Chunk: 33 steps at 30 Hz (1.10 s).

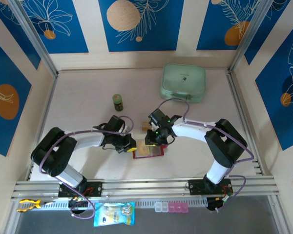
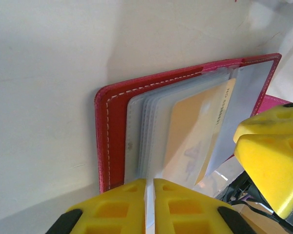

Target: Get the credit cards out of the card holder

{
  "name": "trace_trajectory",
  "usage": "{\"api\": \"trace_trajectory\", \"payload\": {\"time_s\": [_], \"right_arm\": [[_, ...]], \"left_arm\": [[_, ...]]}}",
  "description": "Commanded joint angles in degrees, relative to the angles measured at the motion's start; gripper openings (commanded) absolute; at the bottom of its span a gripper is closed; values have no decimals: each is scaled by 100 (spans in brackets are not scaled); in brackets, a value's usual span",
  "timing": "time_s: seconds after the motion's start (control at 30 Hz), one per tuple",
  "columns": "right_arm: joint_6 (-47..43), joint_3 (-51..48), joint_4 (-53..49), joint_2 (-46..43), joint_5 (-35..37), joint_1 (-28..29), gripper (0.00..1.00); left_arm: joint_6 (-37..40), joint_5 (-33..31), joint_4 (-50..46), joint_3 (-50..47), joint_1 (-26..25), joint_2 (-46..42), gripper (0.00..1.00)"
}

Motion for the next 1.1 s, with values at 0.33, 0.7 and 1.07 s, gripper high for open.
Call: {"api": "trace_trajectory", "payload": {"time_s": [0.33,0.7,1.07], "right_arm": [[-34,-190,361,-85,-514,-44,20],[-16,-140,366,99,-616,-76,21],[104,-27,109,326,-534,-150,21]], "left_arm": [[49,119,-112,296,-131,78,10],[236,-51,-393,344,-127,223,9],[236,-102,-433,326,-127,174,8]]}}
